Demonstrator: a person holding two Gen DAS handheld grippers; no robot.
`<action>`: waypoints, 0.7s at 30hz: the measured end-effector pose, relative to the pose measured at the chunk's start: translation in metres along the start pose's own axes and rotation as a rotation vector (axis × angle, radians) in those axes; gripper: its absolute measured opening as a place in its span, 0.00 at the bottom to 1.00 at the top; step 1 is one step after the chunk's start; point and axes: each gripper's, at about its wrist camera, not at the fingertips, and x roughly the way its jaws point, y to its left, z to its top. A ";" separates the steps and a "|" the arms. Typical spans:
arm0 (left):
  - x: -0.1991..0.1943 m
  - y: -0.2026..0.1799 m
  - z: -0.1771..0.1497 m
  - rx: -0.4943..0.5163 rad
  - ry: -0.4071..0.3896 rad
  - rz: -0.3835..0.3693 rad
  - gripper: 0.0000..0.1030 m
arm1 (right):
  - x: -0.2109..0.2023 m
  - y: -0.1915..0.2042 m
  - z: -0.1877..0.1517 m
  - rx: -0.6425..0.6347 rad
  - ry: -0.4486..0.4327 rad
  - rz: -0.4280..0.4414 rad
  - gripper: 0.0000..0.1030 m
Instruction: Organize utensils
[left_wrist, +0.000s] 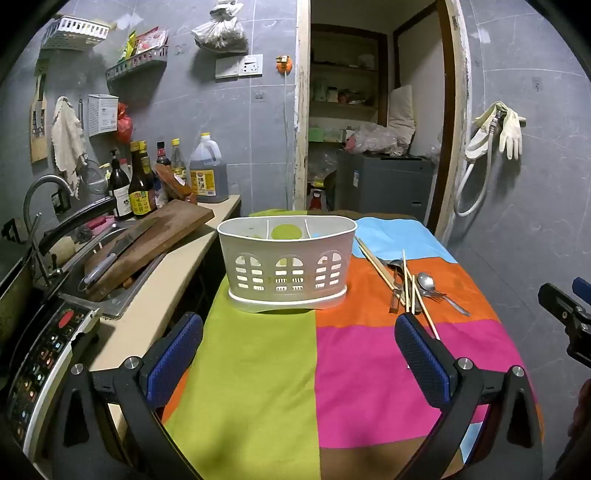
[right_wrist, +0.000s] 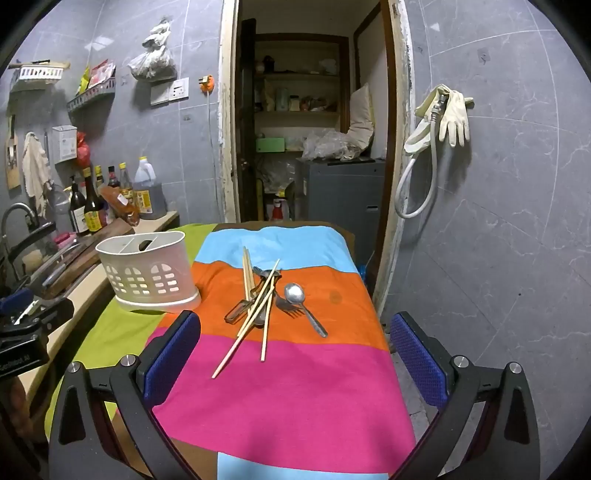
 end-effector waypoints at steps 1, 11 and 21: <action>0.000 0.000 0.000 0.001 0.000 -0.001 0.99 | 0.000 0.000 0.000 0.000 0.001 0.001 1.00; 0.000 0.001 0.000 0.005 0.002 -0.001 0.99 | -0.001 0.002 -0.001 0.003 0.002 0.000 1.00; 0.000 0.000 0.000 0.004 0.000 0.002 0.99 | -0.001 0.001 -0.001 0.006 0.001 0.004 1.00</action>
